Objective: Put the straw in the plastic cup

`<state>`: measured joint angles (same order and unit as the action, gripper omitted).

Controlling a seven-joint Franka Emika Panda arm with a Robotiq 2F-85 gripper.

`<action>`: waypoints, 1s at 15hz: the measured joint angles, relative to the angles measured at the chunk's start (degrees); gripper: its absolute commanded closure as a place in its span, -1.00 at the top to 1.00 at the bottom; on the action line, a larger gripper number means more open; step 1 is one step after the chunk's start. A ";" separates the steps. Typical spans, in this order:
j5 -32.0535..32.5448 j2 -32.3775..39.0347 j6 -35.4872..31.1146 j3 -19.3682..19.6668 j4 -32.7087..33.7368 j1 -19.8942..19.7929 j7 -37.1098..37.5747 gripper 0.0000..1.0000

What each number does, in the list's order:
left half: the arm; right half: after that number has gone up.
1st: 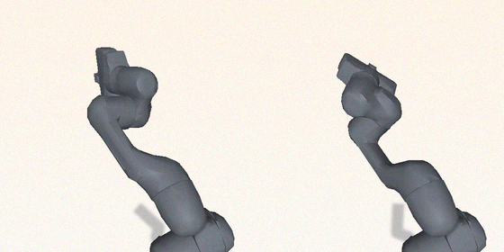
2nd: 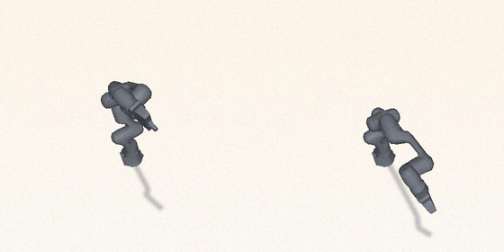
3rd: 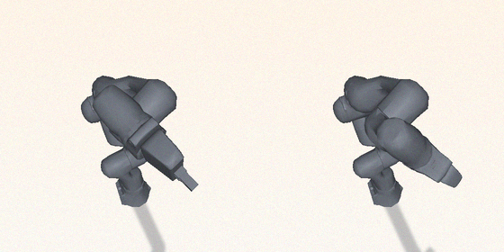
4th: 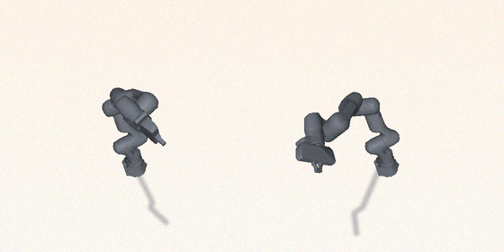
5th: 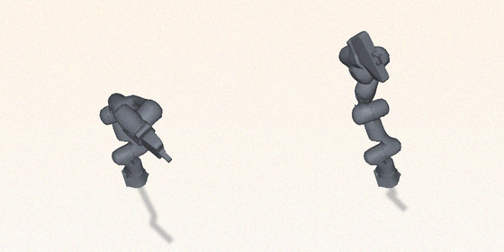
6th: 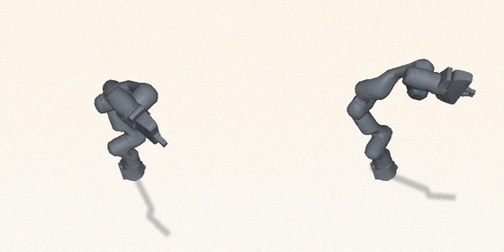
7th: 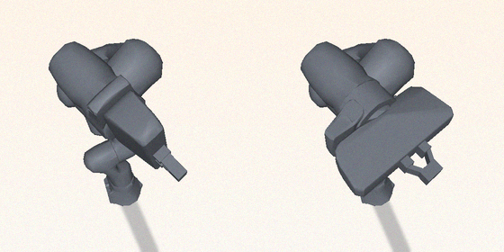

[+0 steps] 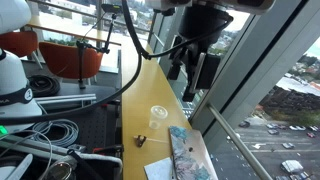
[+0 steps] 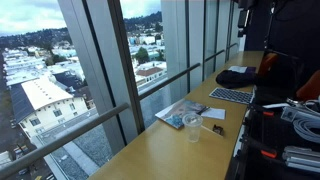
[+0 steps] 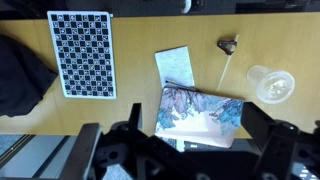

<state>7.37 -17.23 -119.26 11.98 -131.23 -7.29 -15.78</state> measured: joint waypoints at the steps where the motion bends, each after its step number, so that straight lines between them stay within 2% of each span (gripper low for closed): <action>1: 0.00 0.00 0.00 0.00 0.07 0.00 0.00 1.00; 6: -0.41 0.66 -0.04 -0.01 -0.04 0.03 0.00 1.00; 8: -2.41 2.83 -1.51 -0.03 -0.53 0.53 -0.05 1.00; 15: -11.18 19.64 -16.85 -1.68 0.58 2.35 -4.52 1.00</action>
<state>-3.82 2.42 -136.12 10.30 -130.65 -4.94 -20.30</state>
